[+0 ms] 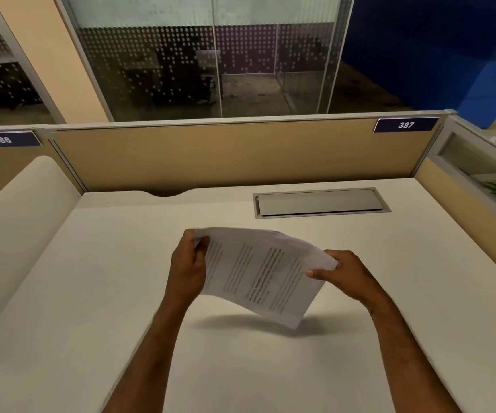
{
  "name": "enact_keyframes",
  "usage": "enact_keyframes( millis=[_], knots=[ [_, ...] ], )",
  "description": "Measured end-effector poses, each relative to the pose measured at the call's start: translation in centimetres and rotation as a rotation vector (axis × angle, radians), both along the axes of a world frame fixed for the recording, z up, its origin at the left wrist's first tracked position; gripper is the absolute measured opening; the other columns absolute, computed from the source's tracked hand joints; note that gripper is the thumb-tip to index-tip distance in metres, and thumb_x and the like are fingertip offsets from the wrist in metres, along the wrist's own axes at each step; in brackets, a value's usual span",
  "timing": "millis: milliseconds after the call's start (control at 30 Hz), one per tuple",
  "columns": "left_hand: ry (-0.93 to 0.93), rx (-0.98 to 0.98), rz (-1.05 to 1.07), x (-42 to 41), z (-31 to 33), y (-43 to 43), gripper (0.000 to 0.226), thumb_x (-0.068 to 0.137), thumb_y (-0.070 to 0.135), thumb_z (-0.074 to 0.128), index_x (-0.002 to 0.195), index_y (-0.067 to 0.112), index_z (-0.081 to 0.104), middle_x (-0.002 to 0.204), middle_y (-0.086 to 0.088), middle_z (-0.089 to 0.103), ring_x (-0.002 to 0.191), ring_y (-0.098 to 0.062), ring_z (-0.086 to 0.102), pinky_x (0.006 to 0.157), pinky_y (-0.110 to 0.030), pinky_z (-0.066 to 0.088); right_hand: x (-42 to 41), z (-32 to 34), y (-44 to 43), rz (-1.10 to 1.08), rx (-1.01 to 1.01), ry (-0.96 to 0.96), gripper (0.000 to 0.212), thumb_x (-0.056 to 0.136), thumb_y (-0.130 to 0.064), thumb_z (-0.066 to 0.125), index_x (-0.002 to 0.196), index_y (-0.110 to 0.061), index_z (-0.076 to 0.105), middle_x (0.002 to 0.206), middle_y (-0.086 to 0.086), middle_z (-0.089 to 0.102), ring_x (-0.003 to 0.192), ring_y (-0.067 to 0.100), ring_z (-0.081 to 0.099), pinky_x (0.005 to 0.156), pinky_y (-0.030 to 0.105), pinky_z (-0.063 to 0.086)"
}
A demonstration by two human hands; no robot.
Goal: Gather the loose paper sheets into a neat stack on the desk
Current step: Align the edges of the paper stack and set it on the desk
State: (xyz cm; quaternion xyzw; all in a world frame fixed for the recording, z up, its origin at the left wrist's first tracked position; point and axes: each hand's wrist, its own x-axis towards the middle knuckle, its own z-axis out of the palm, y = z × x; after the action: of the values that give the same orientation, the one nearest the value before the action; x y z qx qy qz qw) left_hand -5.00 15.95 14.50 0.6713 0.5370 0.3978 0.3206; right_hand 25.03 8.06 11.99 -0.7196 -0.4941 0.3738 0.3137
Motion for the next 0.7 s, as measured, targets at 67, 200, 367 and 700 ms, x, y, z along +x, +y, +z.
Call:
enact_keyframes(
  millis=[67, 200, 367, 700],
  knots=[
    [0.083, 0.083, -0.063, 0.7, 2.9, 0.5, 0.016, 0.101, 0.017, 0.038, 0.105, 0.013, 0.053, 0.096, 0.001, 0.059, 0.084, -0.014, 0.061, 0.062, -0.012, 0.047, -0.6, 1.6, 0.6, 0.037, -0.027, -0.151, 0.051, 0.073, -0.034, 0.083, 0.12, -0.025, 0.065, 0.117, 0.001, 0.07, 0.109, 0.024, 0.064, 0.092, 0.046, 0.056],
    [0.466, 0.213, -0.178, 2.9, 6.9, 0.3, 0.012, 0.093, 0.018, 0.056, 0.101, 0.023, 0.047, 0.102, 0.005, 0.049, 0.093, -0.014, 0.047, 0.083, -0.028, 0.038, -4.3, 4.5, 1.8, 0.108, 0.205, -0.271, 0.087, 0.071, -0.045, 0.081, 0.146, -0.029, 0.039, 0.146, -0.011, 0.046, 0.134, 0.011, 0.041, 0.111, 0.037, 0.039],
    [0.699, 0.398, -0.317, 5.8, 7.5, -1.3, 0.024, 0.092, 0.019, 0.057, 0.113, 0.023, 0.048, 0.119, 0.0, 0.054, 0.107, -0.017, 0.047, 0.101, -0.027, 0.026, -9.4, 4.4, 2.9, 0.042, 0.496, 0.086, 0.022, 0.093, -0.032, 0.061, 0.112, -0.025, 0.066, 0.106, -0.003, 0.071, 0.096, 0.017, 0.068, 0.08, 0.027, 0.053],
    [0.011, 0.152, 0.155, -1.3, 2.1, -2.2, 0.076, 0.089, 0.042, 0.065, 0.152, 0.025, 0.024, 0.152, 0.002, 0.04, 0.137, -0.003, 0.039, 0.119, -0.036, 0.026, -8.6, 1.5, 1.7, -0.187, 0.436, 0.422, 0.019, 0.091, -0.038, 0.054, 0.098, -0.028, 0.068, 0.085, -0.007, 0.075, 0.081, 0.021, 0.072, 0.065, 0.028, 0.061]
  ],
)
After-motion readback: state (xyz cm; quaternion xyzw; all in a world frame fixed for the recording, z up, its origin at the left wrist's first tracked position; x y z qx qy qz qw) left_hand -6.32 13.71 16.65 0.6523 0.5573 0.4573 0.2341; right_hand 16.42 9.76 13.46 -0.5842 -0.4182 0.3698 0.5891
